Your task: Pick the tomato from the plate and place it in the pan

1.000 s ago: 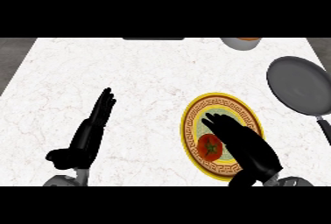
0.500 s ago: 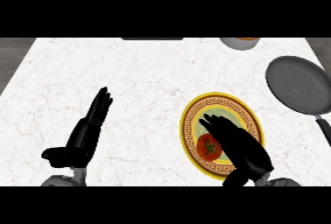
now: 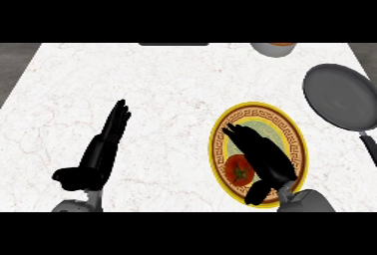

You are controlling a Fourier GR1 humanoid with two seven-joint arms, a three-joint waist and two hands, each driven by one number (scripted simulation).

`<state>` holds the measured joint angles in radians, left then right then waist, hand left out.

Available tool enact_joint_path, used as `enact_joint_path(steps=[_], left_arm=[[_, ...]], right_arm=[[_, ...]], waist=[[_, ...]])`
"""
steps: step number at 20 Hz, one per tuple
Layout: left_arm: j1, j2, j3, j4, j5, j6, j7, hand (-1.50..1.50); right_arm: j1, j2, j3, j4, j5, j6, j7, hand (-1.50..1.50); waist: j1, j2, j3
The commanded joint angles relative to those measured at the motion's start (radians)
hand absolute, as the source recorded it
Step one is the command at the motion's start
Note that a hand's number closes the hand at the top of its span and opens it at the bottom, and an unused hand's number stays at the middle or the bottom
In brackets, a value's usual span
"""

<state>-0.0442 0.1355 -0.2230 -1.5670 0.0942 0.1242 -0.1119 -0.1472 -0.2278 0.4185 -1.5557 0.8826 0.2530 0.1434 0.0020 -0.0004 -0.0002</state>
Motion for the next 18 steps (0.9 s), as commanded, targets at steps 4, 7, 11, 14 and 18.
enact_joint_path(steps=[4,7,11,14,18], left_arm=[[-0.020,-0.014,0.031,0.006,-0.019,-0.035,0.009,0.00],[0.002,-0.012,0.036,0.017,-0.010,-0.046,-0.014,0.00],[0.019,-0.015,0.045,-0.026,-0.020,-0.052,0.015,0.00],[0.069,-0.064,-0.014,-0.067,-0.060,-0.019,0.008,0.00],[-0.036,-0.071,0.029,0.024,-0.070,-0.011,0.035,0.00]], right_arm=[[-0.090,0.087,-0.031,0.234,0.078,-0.045,-0.040,-1.50],[-0.086,0.072,0.068,0.213,0.140,0.015,-0.033,1.50],[-0.097,0.059,0.043,0.229,0.188,-0.021,-0.087,1.50],[-0.101,0.021,0.007,0.251,0.194,-0.038,-0.148,1.50],[-0.110,0.030,-0.034,0.260,0.213,-0.135,-0.189,1.50]], waist=[[0.004,0.002,0.000],[0.007,0.002,0.000],[0.002,0.000,0.000],[0.003,0.000,0.000],[-0.002,0.001,0.000]])
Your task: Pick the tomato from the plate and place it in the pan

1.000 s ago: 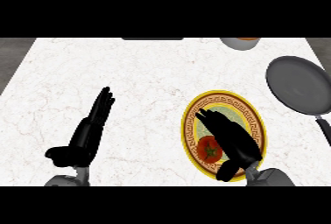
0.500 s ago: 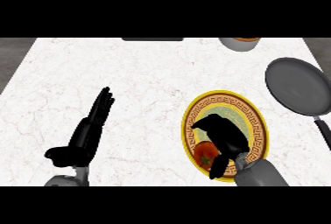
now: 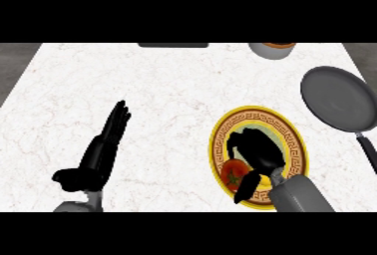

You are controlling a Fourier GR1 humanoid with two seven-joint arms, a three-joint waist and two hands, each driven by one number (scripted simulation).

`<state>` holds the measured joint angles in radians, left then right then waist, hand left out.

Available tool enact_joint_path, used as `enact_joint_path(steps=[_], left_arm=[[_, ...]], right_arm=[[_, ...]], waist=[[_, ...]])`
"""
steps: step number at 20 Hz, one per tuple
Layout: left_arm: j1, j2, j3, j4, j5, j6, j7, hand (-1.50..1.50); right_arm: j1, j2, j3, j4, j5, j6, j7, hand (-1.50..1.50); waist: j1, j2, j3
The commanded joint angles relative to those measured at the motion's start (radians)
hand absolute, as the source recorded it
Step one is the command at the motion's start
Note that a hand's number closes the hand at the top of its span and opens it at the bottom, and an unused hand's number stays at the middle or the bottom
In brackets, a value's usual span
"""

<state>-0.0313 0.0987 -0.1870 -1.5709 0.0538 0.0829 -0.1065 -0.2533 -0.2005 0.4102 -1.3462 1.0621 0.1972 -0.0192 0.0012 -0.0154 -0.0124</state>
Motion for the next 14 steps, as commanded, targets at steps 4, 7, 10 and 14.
enact_joint_path(steps=[4,7,10,14], left_arm=[[0.017,-0.007,-0.006,-0.030,-0.026,0.000,0.019,0.00],[-0.001,-0.003,0.020,-0.007,0.007,-0.029,-0.008,0.00],[0.018,0.007,0.022,-0.010,0.005,-0.026,-0.004,0.00],[0.022,-0.012,-0.007,0.000,-0.033,-0.005,-0.022,0.00]], right_arm=[[0.048,0.024,-0.042,-0.034,0.051,-0.152,-0.008,1.50],[0.071,0.034,-0.085,-0.098,0.074,-0.211,0.069,1.50],[-0.032,0.104,-0.238,0.005,0.042,-0.165,0.279,1.50],[-0.155,0.194,-0.284,-0.017,0.147,-0.185,0.571,1.50]], waist=[[0.001,0.014,0.013],[-0.004,0.014,0.012],[0.006,0.017,0.012],[0.006,0.014,0.011]])
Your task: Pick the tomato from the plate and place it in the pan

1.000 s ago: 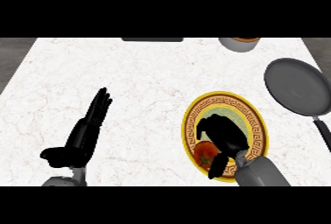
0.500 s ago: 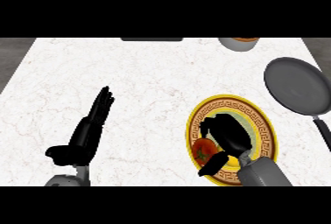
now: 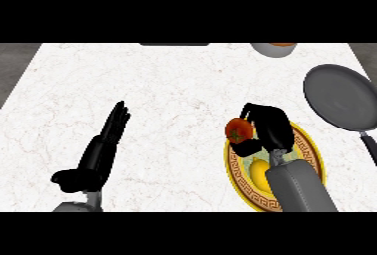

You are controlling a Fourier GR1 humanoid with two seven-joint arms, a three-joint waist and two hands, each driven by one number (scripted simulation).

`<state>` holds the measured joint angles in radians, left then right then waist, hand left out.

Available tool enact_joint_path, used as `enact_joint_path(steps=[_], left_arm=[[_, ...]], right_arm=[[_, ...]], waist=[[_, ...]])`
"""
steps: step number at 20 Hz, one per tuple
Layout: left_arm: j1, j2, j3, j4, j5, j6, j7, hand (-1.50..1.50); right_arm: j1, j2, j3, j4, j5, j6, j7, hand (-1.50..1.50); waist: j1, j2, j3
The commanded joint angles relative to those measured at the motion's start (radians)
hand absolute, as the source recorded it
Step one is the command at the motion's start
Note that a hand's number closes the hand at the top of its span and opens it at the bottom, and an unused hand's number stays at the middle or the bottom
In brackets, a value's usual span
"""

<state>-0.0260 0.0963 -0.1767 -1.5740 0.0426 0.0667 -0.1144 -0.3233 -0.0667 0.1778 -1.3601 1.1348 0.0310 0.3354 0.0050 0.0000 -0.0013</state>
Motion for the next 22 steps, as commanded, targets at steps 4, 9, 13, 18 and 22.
enact_joint_path(steps=[4,9,13,18,22], left_arm=[[-0.005,0.011,0.026,-0.018,0.021,-0.014,0.014,0.00],[0.025,-0.006,-0.003,-0.035,-0.017,0.005,0.010,0.00],[0.017,-0.044,-0.043,-0.043,-0.045,0.023,0.030,0.00],[-0.010,-0.014,0.011,-0.013,-0.019,-0.004,0.043,0.00],[-0.003,-0.004,0.043,0.030,0.016,-0.050,-0.016,0.00]], right_arm=[[-0.153,0.053,-0.087,-0.034,0.143,-0.138,0.264,1.50],[-0.204,0.065,-0.122,-0.133,0.123,-0.161,0.342,1.50],[-0.129,0.046,-0.207,-0.143,0.058,-0.260,0.286,1.50],[-0.147,-0.034,-0.371,-0.019,-0.079,-0.365,0.188,1.50],[-0.201,-0.122,-0.450,0.132,-0.126,-0.450,0.090,1.50]], waist=[[0.003,0.000,0.001],[-0.001,-0.001,0.001],[-0.004,-0.001,0.002],[-0.001,0.002,0.002],[0.001,0.003,0.002]])
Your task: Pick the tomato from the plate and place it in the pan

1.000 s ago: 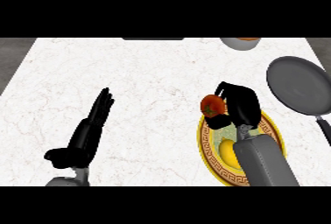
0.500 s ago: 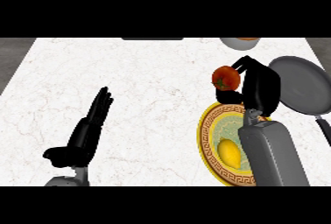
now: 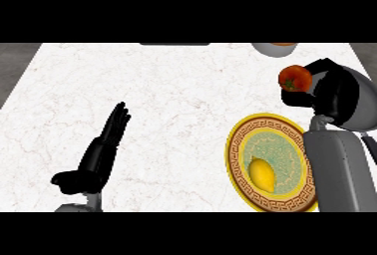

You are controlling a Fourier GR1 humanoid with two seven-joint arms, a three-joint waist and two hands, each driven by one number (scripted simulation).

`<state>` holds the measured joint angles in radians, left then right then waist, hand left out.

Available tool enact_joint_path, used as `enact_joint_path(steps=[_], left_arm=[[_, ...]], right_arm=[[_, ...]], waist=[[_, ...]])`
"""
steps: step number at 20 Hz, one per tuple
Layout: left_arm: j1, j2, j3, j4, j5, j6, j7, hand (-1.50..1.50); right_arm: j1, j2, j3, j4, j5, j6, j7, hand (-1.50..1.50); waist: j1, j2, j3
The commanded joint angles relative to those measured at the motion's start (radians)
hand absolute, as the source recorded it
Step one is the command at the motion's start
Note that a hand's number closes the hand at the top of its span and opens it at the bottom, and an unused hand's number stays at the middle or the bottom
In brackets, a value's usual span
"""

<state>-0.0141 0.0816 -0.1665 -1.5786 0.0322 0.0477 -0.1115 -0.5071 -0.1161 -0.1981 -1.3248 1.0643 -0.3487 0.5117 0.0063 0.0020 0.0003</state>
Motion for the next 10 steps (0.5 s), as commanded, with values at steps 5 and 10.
enact_joint_path(steps=[5,10], left_arm=[[0.004,-0.021,-0.021,-0.060,-0.024,0.025,0.040,0.00],[-0.034,-0.025,-0.010,-0.025,-0.004,0.000,0.052,0.00]], right_arm=[[-0.029,-0.223,-0.157,0.283,-0.037,-0.201,-0.226,1.50],[-0.086,-0.271,-0.264,0.520,-0.137,-0.423,-0.391,1.50]], waist=[[0.013,0.005,0.002],[0.022,0.012,0.003]])
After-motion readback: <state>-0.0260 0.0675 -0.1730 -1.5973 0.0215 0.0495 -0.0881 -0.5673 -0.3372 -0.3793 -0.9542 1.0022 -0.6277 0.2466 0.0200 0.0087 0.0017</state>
